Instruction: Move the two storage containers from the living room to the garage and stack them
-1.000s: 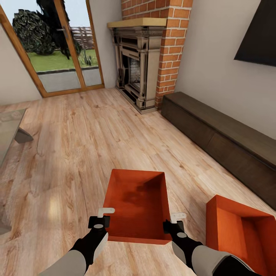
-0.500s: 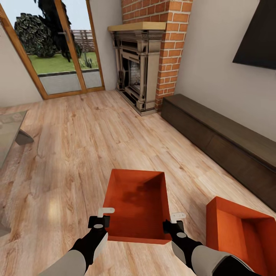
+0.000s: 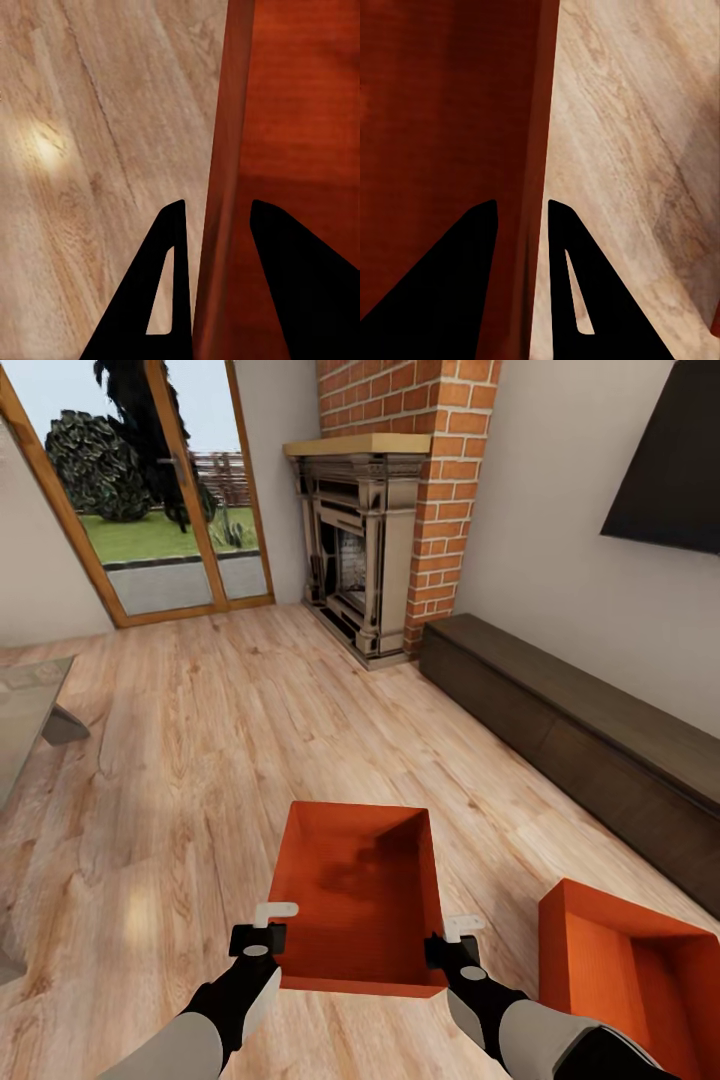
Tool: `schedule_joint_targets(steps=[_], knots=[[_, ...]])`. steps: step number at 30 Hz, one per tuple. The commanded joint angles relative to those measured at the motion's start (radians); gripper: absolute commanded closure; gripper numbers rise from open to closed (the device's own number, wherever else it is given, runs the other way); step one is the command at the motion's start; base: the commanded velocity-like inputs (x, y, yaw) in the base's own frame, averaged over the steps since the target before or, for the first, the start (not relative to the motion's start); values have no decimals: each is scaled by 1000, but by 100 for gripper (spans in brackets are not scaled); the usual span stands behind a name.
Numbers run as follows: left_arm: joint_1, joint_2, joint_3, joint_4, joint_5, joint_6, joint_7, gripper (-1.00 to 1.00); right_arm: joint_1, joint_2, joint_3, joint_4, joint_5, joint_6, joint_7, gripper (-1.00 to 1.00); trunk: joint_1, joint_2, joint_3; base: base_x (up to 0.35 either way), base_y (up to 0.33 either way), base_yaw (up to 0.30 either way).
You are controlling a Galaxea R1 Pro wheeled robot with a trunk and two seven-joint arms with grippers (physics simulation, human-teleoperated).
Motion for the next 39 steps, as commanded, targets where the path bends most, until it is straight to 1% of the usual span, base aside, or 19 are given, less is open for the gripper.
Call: schedule_joint_targets(steps=[1, 13, 39], knots=[[-1, -8, 10, 2, 24, 7, 7, 100, -1, 0, 10, -1, -15, -8, -15, 100, 0, 0, 1, 0, 0, 0], [-1, -8, 10, 3, 24, 8, 7, 100, -1, 2, 11, -1, -15, -8, -40, 100, 0, 0, 21, 0, 0, 0], [-1, -7, 10, 2, 24, 7, 7, 100, 0, 3, 11, -1, -14, -11, -41, 100, 0, 0, 63, 0, 0, 0]])
